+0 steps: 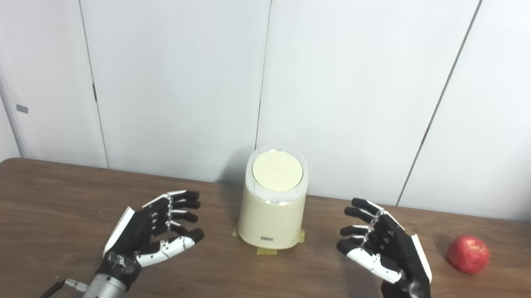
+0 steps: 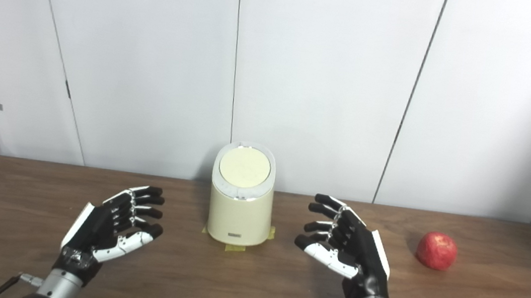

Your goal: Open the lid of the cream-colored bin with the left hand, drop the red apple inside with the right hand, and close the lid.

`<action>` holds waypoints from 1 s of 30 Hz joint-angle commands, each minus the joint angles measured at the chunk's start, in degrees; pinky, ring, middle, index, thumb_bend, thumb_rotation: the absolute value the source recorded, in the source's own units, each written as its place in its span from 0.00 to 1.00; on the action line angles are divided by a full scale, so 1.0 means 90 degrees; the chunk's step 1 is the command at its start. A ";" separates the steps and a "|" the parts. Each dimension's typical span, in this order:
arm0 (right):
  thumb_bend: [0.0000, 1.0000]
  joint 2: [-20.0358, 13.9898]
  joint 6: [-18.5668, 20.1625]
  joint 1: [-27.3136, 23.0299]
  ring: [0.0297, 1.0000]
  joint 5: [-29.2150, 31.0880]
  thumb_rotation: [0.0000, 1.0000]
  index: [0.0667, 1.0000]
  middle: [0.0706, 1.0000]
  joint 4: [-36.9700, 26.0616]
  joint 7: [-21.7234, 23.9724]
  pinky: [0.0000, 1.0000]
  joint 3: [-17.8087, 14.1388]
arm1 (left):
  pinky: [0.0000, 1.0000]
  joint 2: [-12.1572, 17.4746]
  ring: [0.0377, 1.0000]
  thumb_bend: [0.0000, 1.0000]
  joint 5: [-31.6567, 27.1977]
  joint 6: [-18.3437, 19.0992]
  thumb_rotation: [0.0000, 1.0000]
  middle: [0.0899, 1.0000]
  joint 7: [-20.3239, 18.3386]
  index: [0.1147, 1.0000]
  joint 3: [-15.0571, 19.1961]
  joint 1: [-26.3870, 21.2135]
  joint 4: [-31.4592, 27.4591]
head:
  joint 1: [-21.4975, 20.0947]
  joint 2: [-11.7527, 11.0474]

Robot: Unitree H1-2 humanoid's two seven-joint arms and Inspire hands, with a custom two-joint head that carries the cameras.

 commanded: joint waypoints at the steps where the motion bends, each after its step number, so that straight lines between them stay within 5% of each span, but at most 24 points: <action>1: 0.87 -0.0020 -0.0239 -0.0190 0.54 0.0050 0.22 0.69 0.69 -0.0220 -0.0005 0.44 -0.0021 | 0.53 0.0063 0.67 0.70 0.0006 -0.0172 0.26 0.73 0.0066 0.74 0.0002 -0.0247 -0.0097 | -0.0006 0.0008; 30: 0.85 -0.0034 -0.0225 -0.0199 0.56 0.0012 0.20 0.70 0.69 -0.0208 0.0027 0.45 0.0016 | 0.54 0.0060 0.67 0.70 0.0016 -0.0200 0.27 0.73 0.0070 0.74 -0.0001 -0.0267 -0.0066 | 0.0020 -0.0059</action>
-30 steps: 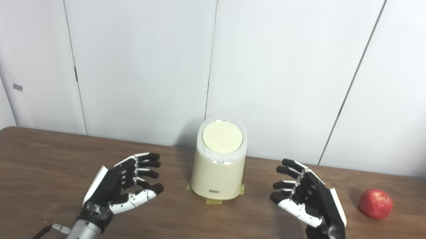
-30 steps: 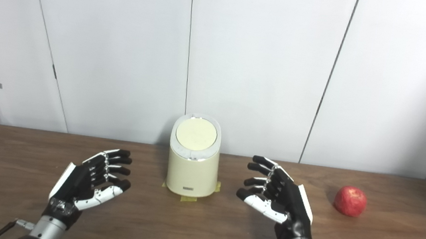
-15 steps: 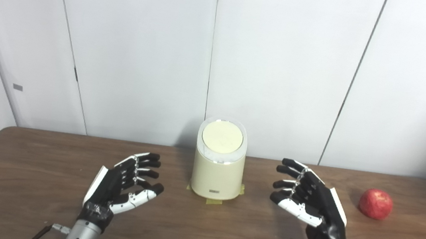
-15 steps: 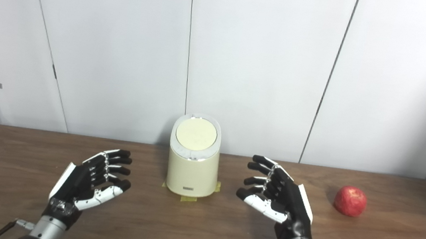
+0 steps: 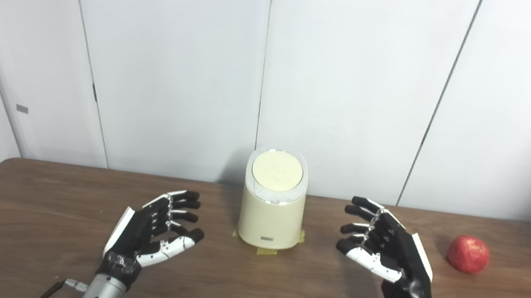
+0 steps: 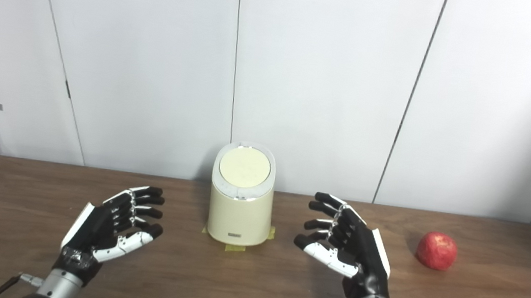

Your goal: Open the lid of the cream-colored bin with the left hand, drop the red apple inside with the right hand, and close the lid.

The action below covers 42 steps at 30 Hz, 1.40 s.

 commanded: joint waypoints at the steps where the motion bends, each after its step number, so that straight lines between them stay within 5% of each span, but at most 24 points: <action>1: 0.85 -0.0033 -0.0254 -0.0208 0.56 0.0047 0.20 0.70 0.69 -0.0102 0.0031 0.45 0.0004 | 0.54 0.0059 0.67 0.71 0.0024 -0.0204 0.27 0.73 0.0072 0.74 -0.0006 -0.0275 -0.0054 | -0.0004 -0.0017; 9: 0.86 -0.0029 -0.0345 -0.0278 0.56 0.0027 0.20 0.69 0.68 0.0109 0.0010 0.45 -0.0014 | 0.63 -0.0198 0.77 0.73 0.0185 -0.0053 0.32 0.81 0.0373 0.83 -0.0027 -0.0414 -0.0133 | 0.0012 -0.0105; 20: 0.86 -0.0032 -0.0469 -0.0312 0.56 0.0092 0.21 0.69 0.68 0.0265 0.0054 0.45 -0.0031 | 0.98 -0.0384 0.99 0.83 0.0806 0.0767 0.39 1.00 0.0698 1.00 -0.0232 -0.1632 -0.0158 | 0.0037 -0.0177; 26: 0.86 -0.0010 -0.0538 -0.0308 0.56 0.0115 0.21 0.69 0.68 0.0292 0.0068 0.45 -0.0021 | 0.96 -0.0457 1.00 0.85 0.1163 0.1246 0.36 1.00 0.0821 1.00 -0.0446 -0.2360 0.0137 | 0.0024 -0.0184; 33: 0.85 0.0006 -0.0531 -0.0295 0.56 0.0057 0.21 0.69 0.68 0.0241 0.0025 0.44 -0.0006 | 0.92 -0.0617 1.00 0.91 0.1936 0.1312 0.36 1.00 0.1226 1.00 -0.0851 -0.2932 0.0667 | 0.0000 -0.0151; 37: 0.85 0.0019 -0.0503 -0.0271 0.56 0.0037 0.21 0.68 0.67 0.0178 0.0027 0.45 0.0017 | 0.96 -0.0715 1.00 0.95 0.2118 0.1098 0.34 1.00 0.1429 1.00 -0.0984 -0.3219 0.1247 | -0.0047 -0.0142; 42: 0.85 0.0068 -0.0467 -0.0229 0.56 -0.0021 0.21 0.68 0.67 0.0061 -0.0026 0.44 0.0043 | 0.91 -0.0758 1.00 0.97 0.2367 0.0846 0.30 1.00 0.1733 1.00 -0.1122 -0.3509 0.1873 | -0.0101 -0.0124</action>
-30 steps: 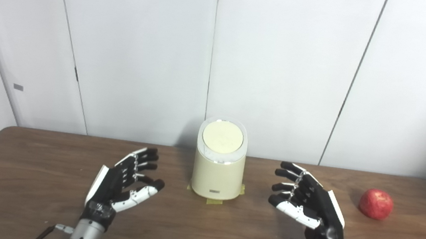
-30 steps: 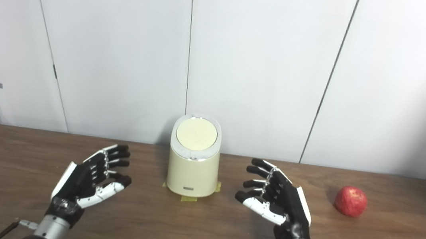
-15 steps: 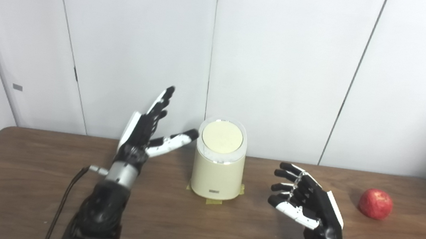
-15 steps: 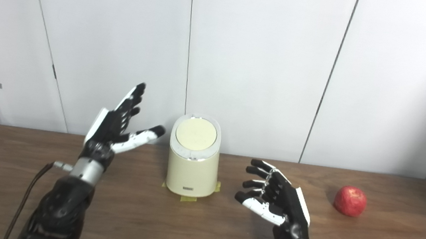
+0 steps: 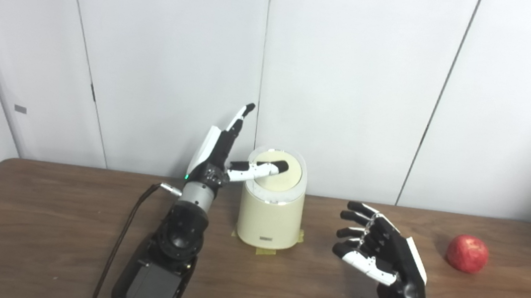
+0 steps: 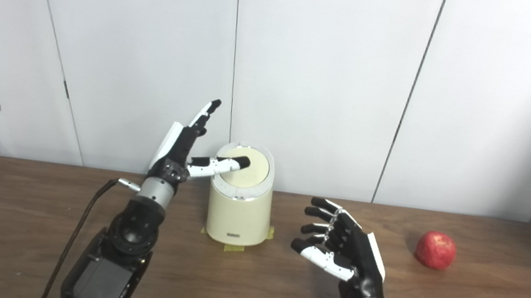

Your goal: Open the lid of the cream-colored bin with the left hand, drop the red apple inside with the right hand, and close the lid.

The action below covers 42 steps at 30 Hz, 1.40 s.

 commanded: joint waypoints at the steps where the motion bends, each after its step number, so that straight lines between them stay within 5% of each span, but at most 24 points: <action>1: 0.84 0.0041 -0.0193 -0.0197 0.56 -0.0015 0.21 0.68 0.67 -0.0311 -0.0054 0.44 0.0022 | 0.90 -0.0017 1.00 0.97 0.0153 -0.0351 0.30 1.00 0.0274 1.00 -0.0030 -0.0475 0.0058 | -0.0029 0.0009; 12: 0.86 0.0012 -0.0254 -0.0183 0.58 -0.0040 0.24 0.68 0.68 -0.0336 -0.0021 0.45 0.0062 | 0.83 -0.0003 1.00 0.84 0.0547 -0.0315 0.14 1.00 0.0586 1.00 -0.0204 -0.0553 0.0533 | -0.0061 0.0024; 19: 0.86 0.0002 -0.0239 -0.0179 0.57 -0.0047 0.24 0.68 0.69 -0.0349 -0.0014 0.44 0.0080 | 0.91 0.0131 1.00 0.72 0.0926 -0.0521 0.01 1.00 0.0764 1.00 -0.0410 -0.0549 0.0670 | -0.0053 0.0052; 23: 0.86 0.0010 -0.0210 -0.0180 0.57 -0.0079 0.25 0.68 0.68 -0.0376 -0.0019 0.45 0.0100 | 0.76 0.0196 0.99 0.68 0.1377 -0.0248 0.00 1.00 0.0868 1.00 -0.0603 -0.0570 0.0701 | -0.0046 0.0056; 30: 0.85 0.0060 -0.0166 -0.0167 0.57 -0.0074 0.22 0.67 0.68 -0.0435 -0.0045 0.44 0.0125 | 0.77 0.0558 0.95 0.84 0.3064 0.0531 0.02 1.00 0.0987 1.00 -0.1546 -0.0690 0.0724 | -0.0051 0.0072; 36: 0.85 0.0063 -0.0094 -0.0167 0.58 -0.0067 0.23 0.68 0.68 -0.0467 -0.0048 0.44 0.0132 | 0.78 0.0975 0.96 0.92 0.4258 0.1066 0.00 1.00 0.0369 1.00 -0.2363 -0.0781 0.0441 | -0.0052 0.0082; 42: 0.86 0.0070 -0.0083 -0.0169 0.58 -0.0122 0.24 0.68 0.67 -0.0481 -0.0083 0.45 0.0140 | 0.74 0.1154 0.91 0.96 0.4822 0.1281 0.00 0.99 -0.0161 1.00 -0.2604 -0.0766 0.0131 | -0.0043 0.0093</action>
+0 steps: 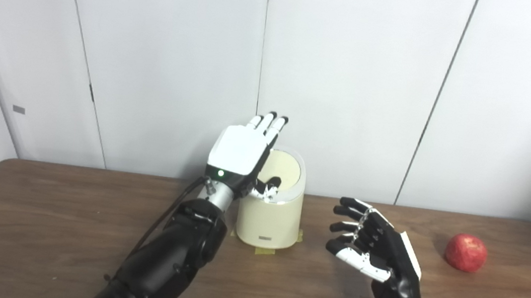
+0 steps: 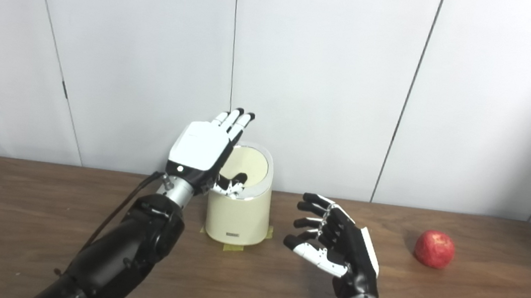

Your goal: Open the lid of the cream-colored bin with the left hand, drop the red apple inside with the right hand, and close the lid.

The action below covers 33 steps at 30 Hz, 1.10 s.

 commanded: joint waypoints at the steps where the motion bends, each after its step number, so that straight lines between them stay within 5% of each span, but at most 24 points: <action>1: 0.85 0.0021 -0.0109 -0.0180 0.58 -0.0009 0.24 0.68 0.67 -0.0267 -0.0044 0.45 0.0004 | 0.73 0.0193 0.90 0.97 0.0225 0.0204 0.00 0.99 -0.0161 1.00 0.0043 -0.0197 -0.0096 | -0.0004 0.0005; 7: 0.85 0.0029 -0.0055 -0.0186 0.58 0.0005 0.23 0.67 0.67 -0.0274 -0.0050 0.44 0.0009 | 0.62 -0.0103 0.86 0.91 -0.0726 -0.0191 0.09 0.96 0.0435 1.00 0.0951 0.0075 -0.0514 | 0.0031 -0.0006; 14: 0.87 0.0061 -0.0101 -0.0185 0.55 0.0053 0.23 0.66 0.68 -0.0233 -0.0023 0.44 0.0032 | 0.71 -0.0415 0.89 0.81 -0.2684 -0.1163 0.13 0.95 0.0836 1.00 0.2280 0.0376 -0.0757 | 0.0043 -0.0012; 17: 0.89 0.0059 -0.0103 -0.0182 0.55 0.0049 0.24 0.66 0.67 -0.0228 -0.0030 0.44 0.0031 | 0.77 -0.0493 0.93 0.78 -0.3913 -0.1314 0.14 0.95 0.0452 1.00 0.2901 0.0630 -0.1014 | 0.0032 -0.0010; 22: 0.88 0.0027 -0.0055 -0.0163 0.55 0.0027 0.24 0.66 0.67 -0.0279 -0.0038 0.45 0.0016 | 0.74 -0.0333 0.91 0.75 -0.5284 -0.0982 0.17 0.92 -0.0236 0.95 0.3552 0.1395 -0.1775 | 0.0052 0.0016; 29: 0.85 -0.0048 -0.0073 -0.0165 0.56 0.0128 0.23 0.68 0.67 -0.0276 -0.0037 0.44 -0.0079 | 0.71 -0.0202 0.74 0.79 -0.6368 -0.1092 0.17 0.78 -0.0640 0.81 0.4023 0.2512 -0.2325 | 0.0027 0.0009; 33: 0.80 -0.0088 -0.0024 -0.0208 0.54 0.0393 0.18 0.69 0.68 -0.0253 0.0040 0.44 -0.0182 | 0.61 -0.0238 0.76 0.74 -0.7342 -0.1065 0.15 0.80 -0.1089 0.83 0.4218 0.3153 -0.2581 | 0.0038 0.0017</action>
